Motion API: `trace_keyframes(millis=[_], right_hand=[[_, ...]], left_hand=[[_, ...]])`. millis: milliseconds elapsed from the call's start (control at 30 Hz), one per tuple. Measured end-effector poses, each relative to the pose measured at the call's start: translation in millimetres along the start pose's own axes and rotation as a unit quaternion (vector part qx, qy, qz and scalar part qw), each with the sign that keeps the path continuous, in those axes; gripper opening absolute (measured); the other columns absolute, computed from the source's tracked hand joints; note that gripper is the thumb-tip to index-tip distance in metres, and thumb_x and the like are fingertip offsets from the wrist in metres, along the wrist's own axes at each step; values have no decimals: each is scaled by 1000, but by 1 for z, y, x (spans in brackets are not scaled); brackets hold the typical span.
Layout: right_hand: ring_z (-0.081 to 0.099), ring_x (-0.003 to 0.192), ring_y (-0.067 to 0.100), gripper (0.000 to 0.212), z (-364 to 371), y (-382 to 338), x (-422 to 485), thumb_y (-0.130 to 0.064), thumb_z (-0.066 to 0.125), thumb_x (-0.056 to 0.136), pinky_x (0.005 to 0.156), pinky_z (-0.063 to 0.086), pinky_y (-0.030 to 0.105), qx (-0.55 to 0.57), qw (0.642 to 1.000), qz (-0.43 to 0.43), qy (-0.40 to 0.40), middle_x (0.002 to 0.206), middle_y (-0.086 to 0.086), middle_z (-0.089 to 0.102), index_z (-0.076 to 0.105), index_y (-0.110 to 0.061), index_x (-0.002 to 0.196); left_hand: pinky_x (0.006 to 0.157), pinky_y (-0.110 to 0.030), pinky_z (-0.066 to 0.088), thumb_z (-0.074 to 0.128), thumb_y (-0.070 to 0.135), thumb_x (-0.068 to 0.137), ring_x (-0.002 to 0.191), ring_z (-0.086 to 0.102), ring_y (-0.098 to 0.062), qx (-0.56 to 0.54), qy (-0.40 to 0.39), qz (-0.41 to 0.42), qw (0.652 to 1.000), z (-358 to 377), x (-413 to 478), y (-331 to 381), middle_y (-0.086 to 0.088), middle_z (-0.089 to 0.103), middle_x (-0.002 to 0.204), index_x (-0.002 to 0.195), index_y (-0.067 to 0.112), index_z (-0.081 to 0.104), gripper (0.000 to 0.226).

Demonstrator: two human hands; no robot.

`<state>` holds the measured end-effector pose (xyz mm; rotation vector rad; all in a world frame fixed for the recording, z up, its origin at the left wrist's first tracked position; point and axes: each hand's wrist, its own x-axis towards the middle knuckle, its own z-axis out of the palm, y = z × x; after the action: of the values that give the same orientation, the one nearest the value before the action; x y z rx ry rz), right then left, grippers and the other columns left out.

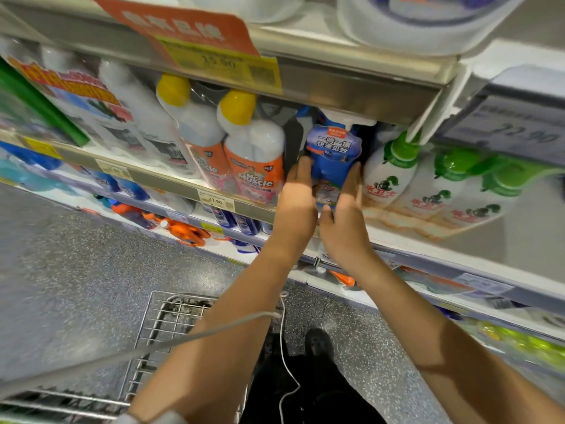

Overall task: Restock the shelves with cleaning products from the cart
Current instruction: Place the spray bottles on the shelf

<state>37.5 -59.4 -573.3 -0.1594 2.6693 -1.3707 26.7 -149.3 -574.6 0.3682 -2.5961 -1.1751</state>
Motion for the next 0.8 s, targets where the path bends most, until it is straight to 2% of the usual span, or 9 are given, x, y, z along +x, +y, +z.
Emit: trace_keyframes(millis=[67, 133, 200, 267, 333, 400, 467, 700, 800], right_hand=[[31, 139, 36, 68, -7, -3, -8, 14, 46, 87, 110, 27, 23, 24, 999, -34, 6, 154, 27, 20, 17, 6, 148], [33, 139, 32, 71, -11, -3, -17, 9, 50, 88, 112, 30, 37, 49, 998, -35, -14, 153, 21, 27, 17, -2, 151], [41, 135, 25, 65, -17, -3, -29, 4, 52, 91, 111, 35, 39, 81, 996, -16, -31, 150, 14, 37, 26, -6, 149], [50, 124, 10, 50, -25, -5, -43, 1, 53, 93, 108, 39, 29, 128, 990, -14, -53, 140, 8, 50, 42, -10, 141], [56, 108, -5, 38, -33, -10, -56, -2, 56, 93, 96, 45, 16, 164, 983, -25, -82, 122, -2, 61, 54, -13, 129], [60, 96, -10, 29, -40, -20, -69, -4, 59, 92, 81, 47, 9, 182, 975, -52, -121, 106, -13, 64, 59, -23, 114], [63, 88, -7, 27, -43, -34, -81, -7, 62, 91, 72, 48, 8, 201, 964, -77, -156, 97, -14, 66, 61, -32, 102], [59, 73, 8, 10, -22, -97, -138, -21, 68, 82, 67, 50, 19, 259, 908, -126, -304, 80, -4, 65, 67, -23, 93], [59, 69, 10, 23, -6, -124, -176, -31, 64, 73, 63, 49, 20, 265, 863, -164, -399, 74, -5, 66, 66, -17, 90]], left_hand=[[89, -23, 39, 48, -4, 88, 109, 53, -30, 15, -49, 15, 999, -3, -11, -1, -17, 56, 120, 127, 5, 50, 41], [88, -25, 39, 55, -3, 89, 109, 54, -27, -11, -57, -25, 998, -12, -24, -1, -15, 57, 119, 130, 1, 48, 42], [82, -16, 45, 60, 1, 89, 101, 60, -21, -104, -54, -88, 989, -26, -38, 8, -8, 60, 110, 122, 0, 54, 33], [70, -5, 45, 61, 1, 89, 85, 63, -5, -166, -66, -142, 974, -42, -56, 15, -5, 62, 105, 117, 3, 57, 29], [65, -5, 45, 62, 2, 89, 72, 62, 8, -220, -55, -173, 958, -61, -75, 22, -3, 63, 103, 114, 9, 58, 26], [68, -8, 47, 63, 5, 89, 73, 63, 8, -254, -34, -174, 951, -82, -98, 29, 1, 65, 104, 111, 12, 59, 23], [72, -12, 48, 65, 6, 88, 79, 64, 4, -265, -2, -167, 950, -104, -121, 36, 3, 66, 104, 106, 17, 61, 21], [67, -14, 48, 70, 6, 84, 68, 60, -1, -249, 189, -189, 931, -173, -212, 53, 13, 66, 85, 90, 20, 61, 17], [64, -10, 44, 68, 5, 86, 66, 56, 3, -233, 276, -196, 912, -199, -263, 58, 22, 63, 77, 87, 22, 60, 19]])
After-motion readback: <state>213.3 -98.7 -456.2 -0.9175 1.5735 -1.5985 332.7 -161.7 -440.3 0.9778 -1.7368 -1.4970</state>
